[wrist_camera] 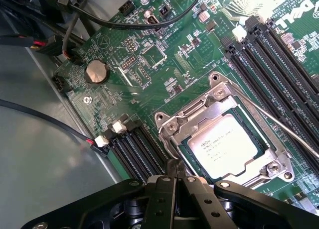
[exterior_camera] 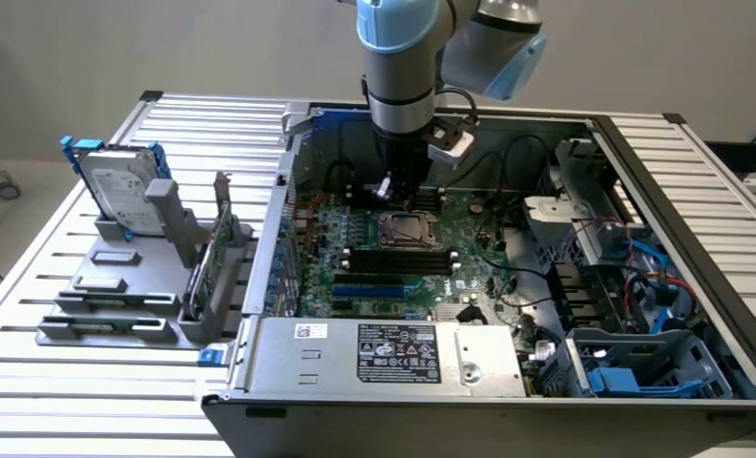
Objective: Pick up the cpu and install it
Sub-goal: 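Install the first cpu locking lever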
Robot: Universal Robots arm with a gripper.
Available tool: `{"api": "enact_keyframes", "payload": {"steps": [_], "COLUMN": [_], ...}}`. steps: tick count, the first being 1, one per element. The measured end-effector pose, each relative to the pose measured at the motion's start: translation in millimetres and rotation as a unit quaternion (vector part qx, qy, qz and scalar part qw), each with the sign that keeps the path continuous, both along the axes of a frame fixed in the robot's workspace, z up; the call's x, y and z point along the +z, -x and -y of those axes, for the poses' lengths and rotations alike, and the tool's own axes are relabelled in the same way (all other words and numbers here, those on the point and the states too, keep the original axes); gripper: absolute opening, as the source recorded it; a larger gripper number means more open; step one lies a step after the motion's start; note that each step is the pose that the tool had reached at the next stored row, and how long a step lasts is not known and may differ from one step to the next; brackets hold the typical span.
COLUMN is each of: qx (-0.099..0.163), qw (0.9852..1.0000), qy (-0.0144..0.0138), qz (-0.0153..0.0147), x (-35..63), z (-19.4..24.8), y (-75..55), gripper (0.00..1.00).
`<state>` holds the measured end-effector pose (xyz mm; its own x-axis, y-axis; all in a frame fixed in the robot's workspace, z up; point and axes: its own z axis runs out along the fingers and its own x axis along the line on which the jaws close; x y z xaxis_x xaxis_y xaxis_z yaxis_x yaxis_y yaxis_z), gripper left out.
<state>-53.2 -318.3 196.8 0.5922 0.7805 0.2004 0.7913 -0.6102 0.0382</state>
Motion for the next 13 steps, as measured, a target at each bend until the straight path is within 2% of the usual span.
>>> {"api": "enact_keyframes", "payload": {"steps": [13], "qx": [0.000], "qw": [1.0000], "qy": [0.0001], "qz": [-0.0001], "x": [0.4], "z": [-1.4], "y": [0.8], "gripper": [0.11]}}
